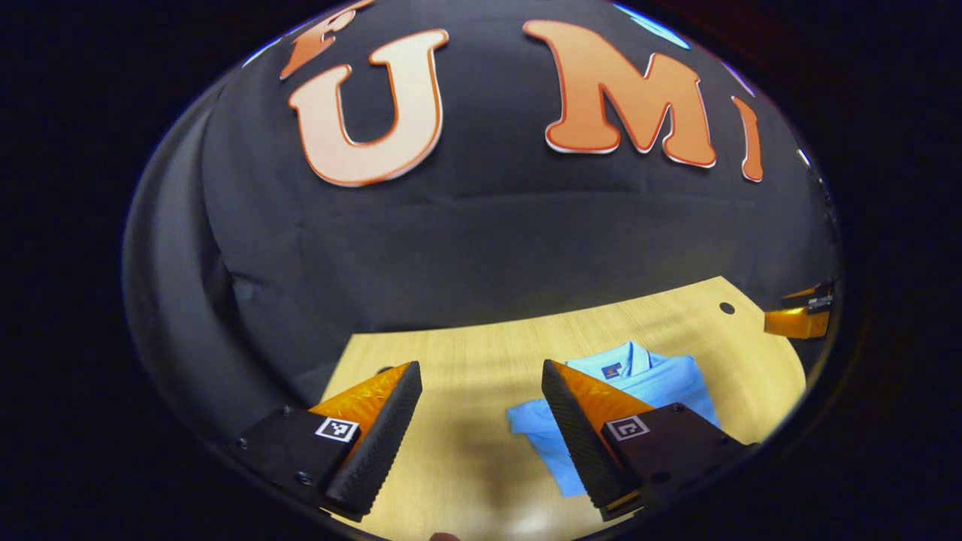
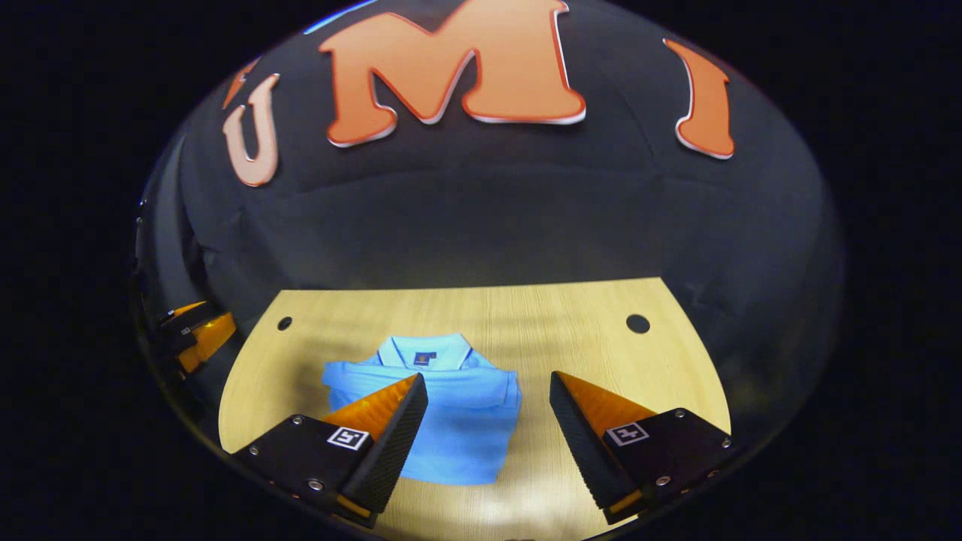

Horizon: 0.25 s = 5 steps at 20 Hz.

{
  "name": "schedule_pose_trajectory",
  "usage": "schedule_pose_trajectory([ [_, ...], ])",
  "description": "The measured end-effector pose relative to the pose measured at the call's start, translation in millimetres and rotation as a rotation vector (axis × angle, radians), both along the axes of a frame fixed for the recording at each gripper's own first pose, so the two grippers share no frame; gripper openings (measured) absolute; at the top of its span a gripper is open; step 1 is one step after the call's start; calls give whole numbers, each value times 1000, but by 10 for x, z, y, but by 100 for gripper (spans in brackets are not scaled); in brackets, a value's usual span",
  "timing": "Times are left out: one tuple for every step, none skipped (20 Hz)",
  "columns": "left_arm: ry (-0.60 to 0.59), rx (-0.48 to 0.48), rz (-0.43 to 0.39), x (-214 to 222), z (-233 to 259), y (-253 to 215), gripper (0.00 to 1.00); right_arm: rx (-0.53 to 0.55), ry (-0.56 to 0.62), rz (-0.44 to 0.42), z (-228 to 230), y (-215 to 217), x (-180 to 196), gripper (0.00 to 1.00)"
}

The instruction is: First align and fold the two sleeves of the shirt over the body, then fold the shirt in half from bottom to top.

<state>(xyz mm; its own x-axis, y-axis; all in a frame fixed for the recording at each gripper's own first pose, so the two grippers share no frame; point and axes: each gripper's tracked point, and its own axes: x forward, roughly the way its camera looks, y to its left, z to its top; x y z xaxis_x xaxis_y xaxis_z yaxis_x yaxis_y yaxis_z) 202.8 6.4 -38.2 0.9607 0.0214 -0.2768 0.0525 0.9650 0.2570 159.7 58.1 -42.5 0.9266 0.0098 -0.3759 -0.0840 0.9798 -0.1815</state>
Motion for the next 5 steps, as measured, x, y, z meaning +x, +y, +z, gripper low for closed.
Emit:
schedule_pose_trajectory([
  [-36, 17, -2, -170, 101, 63, 100, -12, -33, 8, 51, 23, -154, 99],
  [-65, 21, -9, -348, 184, 68, 100, -17, -55, 14, 70, 59, -308, 99],
  [-83, 12, -19, -514, 234, 74, 100, -16, -67, 19, 56, 113, -468, 99],
  [-95, -2, -28, -653, 241, 98, 100, -11, -70, 24, 54, 138, -619, 99],
  [-106, -14, -32, -787, 254, 130, 100, -6, -74, 29, 38, 173, -774, 99],
])
